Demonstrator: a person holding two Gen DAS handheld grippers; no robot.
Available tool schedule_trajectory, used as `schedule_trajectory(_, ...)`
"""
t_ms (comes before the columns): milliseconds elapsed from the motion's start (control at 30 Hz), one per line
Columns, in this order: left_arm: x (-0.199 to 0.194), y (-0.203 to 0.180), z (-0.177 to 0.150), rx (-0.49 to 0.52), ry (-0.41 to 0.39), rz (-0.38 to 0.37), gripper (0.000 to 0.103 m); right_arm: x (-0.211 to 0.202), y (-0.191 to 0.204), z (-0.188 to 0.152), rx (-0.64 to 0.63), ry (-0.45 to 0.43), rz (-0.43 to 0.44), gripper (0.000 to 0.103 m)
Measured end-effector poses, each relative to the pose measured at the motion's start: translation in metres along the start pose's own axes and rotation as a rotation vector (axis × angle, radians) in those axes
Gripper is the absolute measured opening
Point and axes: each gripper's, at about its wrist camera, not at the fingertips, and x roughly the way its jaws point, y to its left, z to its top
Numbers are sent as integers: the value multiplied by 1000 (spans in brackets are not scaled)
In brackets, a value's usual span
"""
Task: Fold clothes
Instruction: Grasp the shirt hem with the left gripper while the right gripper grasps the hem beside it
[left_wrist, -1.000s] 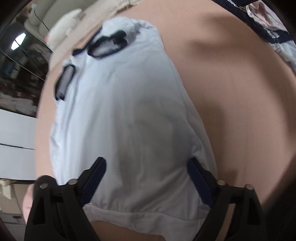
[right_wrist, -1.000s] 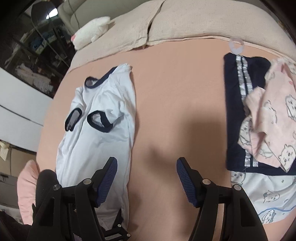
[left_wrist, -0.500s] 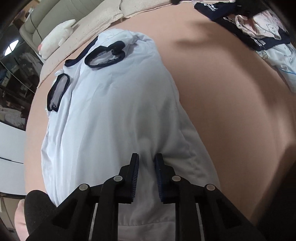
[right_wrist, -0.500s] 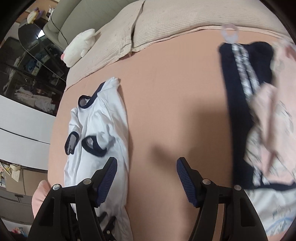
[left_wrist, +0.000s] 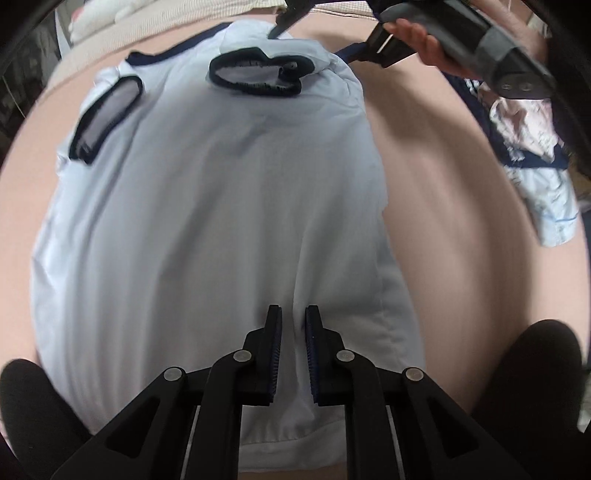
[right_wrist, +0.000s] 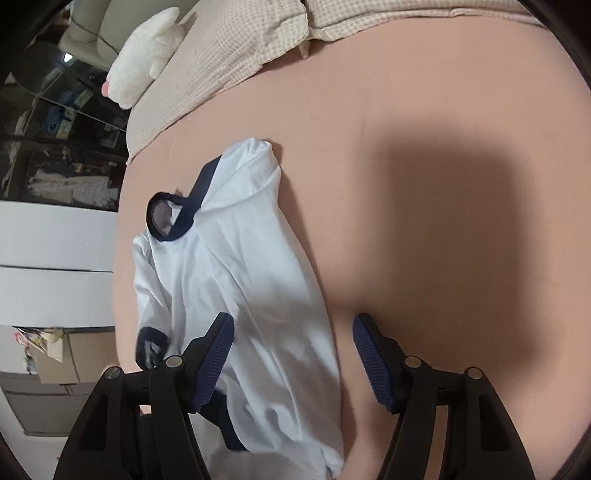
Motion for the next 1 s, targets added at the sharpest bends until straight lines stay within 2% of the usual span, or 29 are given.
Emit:
schedule_trajectory(100, -4, 6, 0, -26, 2, -49, 11, 3, 4, 6, -7, -3, 46, 70)
schedule_trajectory(267, -5, 14, 3, -59, 40, -123, 12, 14, 11, 13, -12, -1, 17, 71)
schedule_trajectory(367, -1, 9, 5, -85, 125, -143, 13, 12, 9, 13, 22, -19, 13, 69)
schedule_trajectory(433, 1, -1, 6, -65, 155, -88, 19, 10, 6, 12, 71, -40, 7, 64)
schedule_trajectory(467, 2, -6, 7, -54, 161, -78, 26, 10, 8, 12, 61, -42, -13, 56)
schedule_trajectory(533, 2, -14, 8, -52, 169, -80, 34, 9, 13, 10, 11, -41, -67, 37)
schedule_trajectory(567, 1, -16, 10, -58, 163, -86, 46, 10, 14, 9, 1, -33, -70, 19)
schedule_trajectory(600, -1, -18, 12, -64, 155, -92, 58, 12, 16, 8, -2, -23, -60, 15)
schedule_trajectory(667, -4, -23, 17, -75, 139, -104, 71, 13, 20, 6, -25, -26, -66, 15)
schedule_trajectory(700, -6, -24, 20, -79, 125, -86, 77, 13, 21, 5, -34, -25, -67, 15)
schedule_trajectory(733, -7, -25, 24, -83, 110, -65, 78, 13, 22, 6, -40, -24, -65, 15)
schedule_trajectory(833, -7, -31, 34, -70, 82, 13, 79, 13, 23, 7, -56, -20, -57, 15)
schedule_trajectory(1000, 11, -60, 42, 2, 87, 149, 80, 14, 18, 6, -53, -19, -25, 15)
